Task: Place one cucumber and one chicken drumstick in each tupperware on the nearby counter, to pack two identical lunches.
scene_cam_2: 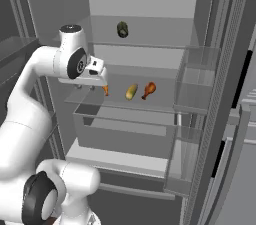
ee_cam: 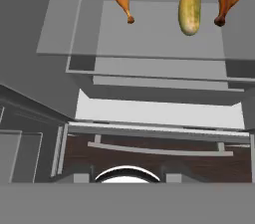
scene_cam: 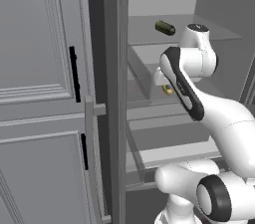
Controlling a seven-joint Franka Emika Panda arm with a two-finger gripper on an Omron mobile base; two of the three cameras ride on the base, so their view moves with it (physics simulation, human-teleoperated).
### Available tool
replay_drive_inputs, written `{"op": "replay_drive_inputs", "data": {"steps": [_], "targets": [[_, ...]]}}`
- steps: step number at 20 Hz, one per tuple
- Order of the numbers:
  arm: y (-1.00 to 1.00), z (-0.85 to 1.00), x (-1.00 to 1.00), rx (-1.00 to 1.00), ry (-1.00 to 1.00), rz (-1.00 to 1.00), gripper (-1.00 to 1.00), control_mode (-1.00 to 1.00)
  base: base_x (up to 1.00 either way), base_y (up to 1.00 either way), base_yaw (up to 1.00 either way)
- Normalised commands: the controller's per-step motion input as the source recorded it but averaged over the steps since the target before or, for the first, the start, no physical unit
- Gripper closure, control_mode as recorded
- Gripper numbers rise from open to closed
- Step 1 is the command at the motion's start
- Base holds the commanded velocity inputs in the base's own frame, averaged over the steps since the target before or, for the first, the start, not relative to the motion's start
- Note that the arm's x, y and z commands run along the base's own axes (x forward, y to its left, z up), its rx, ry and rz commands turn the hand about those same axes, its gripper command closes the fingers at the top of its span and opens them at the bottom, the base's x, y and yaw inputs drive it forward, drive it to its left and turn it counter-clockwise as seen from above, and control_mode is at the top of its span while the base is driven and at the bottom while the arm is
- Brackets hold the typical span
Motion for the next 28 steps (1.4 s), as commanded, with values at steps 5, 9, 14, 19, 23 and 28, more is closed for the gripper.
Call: {"op": "replay_drive_inputs", "data": {"steps": [5, 9, 14, 19, 23, 28], "targets": [[-0.02, 0.07, 0.02, 0.00, -0.17, 0.00, -1.00, -1.00, 0.00, 0.00, 0.00], [-0.09, 0.42, 0.09, 0.00, -0.33, 0.06, -1.00, -1.00, 0.00, 0.00, 0.00], [-0.05, 0.75, 0.09, 0.00, -0.44, 0.01, -1.00, -1.00, 0.00, 0.00, 0.00], [-0.21, 0.85, 0.28, 0.00, -0.15, -0.04, -1.00, -1.00, 0.00, 0.00, 0.00], [-0.21, 0.68, 0.28, 0.00, -0.12, -0.06, -1.00, -1.00, 0.00, 0.00, 0.00], [-0.14, 0.60, 0.27, -0.04, 0.00, -0.06, -1.00, -1.00, 0.00, 0.00, 0.00]]}}
